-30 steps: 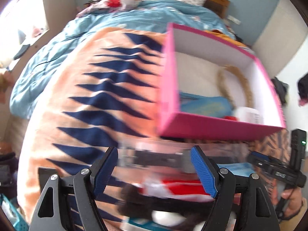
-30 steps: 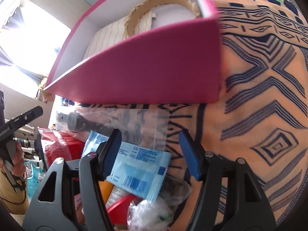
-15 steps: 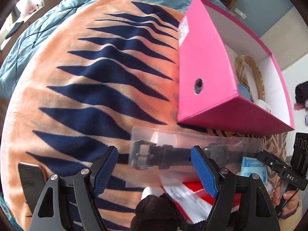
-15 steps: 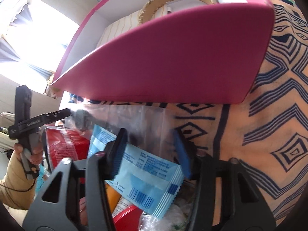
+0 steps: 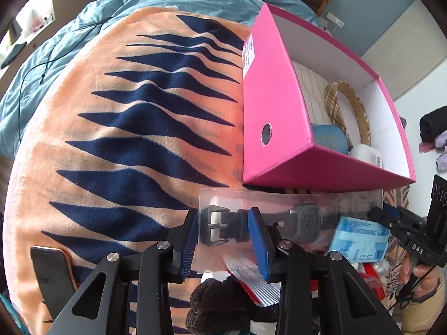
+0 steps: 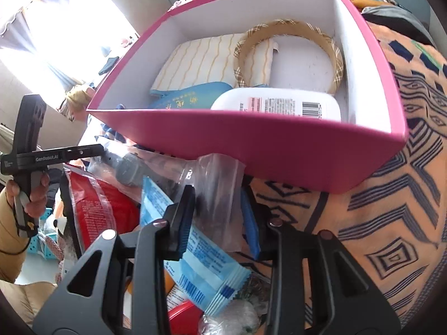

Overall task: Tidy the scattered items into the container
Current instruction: 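Reach the right gripper to the clear watch bag and close on its edge, then lift the clear bag with the black watch by its edge with the right gripper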

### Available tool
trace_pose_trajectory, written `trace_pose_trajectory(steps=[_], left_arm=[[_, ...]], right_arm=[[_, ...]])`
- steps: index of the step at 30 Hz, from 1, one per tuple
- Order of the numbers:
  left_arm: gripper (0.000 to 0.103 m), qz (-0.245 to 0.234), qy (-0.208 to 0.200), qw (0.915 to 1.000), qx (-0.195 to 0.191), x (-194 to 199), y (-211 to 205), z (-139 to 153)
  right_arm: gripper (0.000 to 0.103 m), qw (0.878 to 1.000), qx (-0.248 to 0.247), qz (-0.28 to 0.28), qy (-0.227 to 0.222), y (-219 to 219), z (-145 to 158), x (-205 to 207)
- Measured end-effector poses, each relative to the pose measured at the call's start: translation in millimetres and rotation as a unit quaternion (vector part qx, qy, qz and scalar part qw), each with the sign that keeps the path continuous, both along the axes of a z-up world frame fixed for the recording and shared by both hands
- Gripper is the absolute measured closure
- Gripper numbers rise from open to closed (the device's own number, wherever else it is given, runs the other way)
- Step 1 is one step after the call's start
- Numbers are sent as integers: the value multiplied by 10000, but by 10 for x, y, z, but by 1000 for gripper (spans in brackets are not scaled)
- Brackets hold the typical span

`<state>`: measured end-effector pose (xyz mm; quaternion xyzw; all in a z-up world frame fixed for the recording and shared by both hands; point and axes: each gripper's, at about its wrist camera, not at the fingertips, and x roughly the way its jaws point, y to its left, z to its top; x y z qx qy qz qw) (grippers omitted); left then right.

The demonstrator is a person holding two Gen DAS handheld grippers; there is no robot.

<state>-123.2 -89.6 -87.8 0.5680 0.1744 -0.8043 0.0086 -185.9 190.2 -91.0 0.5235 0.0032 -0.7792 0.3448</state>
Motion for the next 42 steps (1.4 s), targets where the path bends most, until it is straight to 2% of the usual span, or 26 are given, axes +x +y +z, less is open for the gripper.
trace_pose_trajectory(steps=[2, 3, 5, 6, 7, 8, 11, 15, 18, 21, 23, 25, 27, 38, 39, 40, 41, 42], left_arm=[[66, -117, -43, 9999, 1, -27, 28, -10], [65, -155, -50, 9999, -15, -31, 46, -10], [68, -174, -20, 9998, -56, -16, 79, 10], [74, -163, 19, 9998, -70, -7, 92, 31], [90, -145, 41, 9998, -101, 1, 97, 51], [97, -119, 46, 9998, -149, 8, 94, 70], [99, -112, 179, 9998, -4, 39, 90, 147], [99, -222, 247, 9994, -103, 51, 146, 201], [94, -305, 298, 9989, -177, 60, 188, 241], [69, -371, 331, 9984, -255, 63, 214, 264], [65, -455, 270, 9982, -288, 43, 213, 210], [53, -598, 178, 9975, -334, 6, 261, 151], [47, -765, 112, 9958, -487, -37, 339, 90], [47, -1226, 103, 9922, -207, -256, 513, -25], [52, -1234, 108, 9922, -156, -262, 510, -19], [68, -1224, 101, 9924, -111, -261, 501, -22], [73, -1204, 87, 9927, -73, -256, 492, -27], [85, -1171, 78, 9931, -40, -247, 478, -30]], right_arm=[[75, 9999, 149, 63, 14, -51, -20, 4], [86, 9998, 198, 85, 23, -69, -19, 10], [87, 9995, 267, 132, 99, -100, 14, 39], [89, 9992, 292, 166, 194, -118, 55, 67], [91, 9990, 307, 185, 276, -136, 87, 90], [91, 9985, 336, 199, 388, -148, 135, 121], [93, 9967, 373, 233, 687, -78, 323, 195], [93, 9947, 211, 310, 958, 26, 562, 308], [93, 9940, 188, 306, 1035, 75, 642, 356], [93, 9933, 253, 262, 1094, 115, 674, 384], [93, 9930, 289, 230, 1123, 142, 685, 394], [93, 9931, 334, 195, 1108, 174, 667, 385], [93, 9932, 391, 129, 1085, 198, 641, 365], [93, 9942, 449, 13, 975, 193, 558, 293], [93, 9944, 447, -3, 961, 197, 551, 286], [93, 9945, 451, -26, 943, 203, 541, 279], [93, 9947, 454, -49, 925, 210, 531, 272], [93, 9948, 463, -84, 905, 223, 519, 266]])
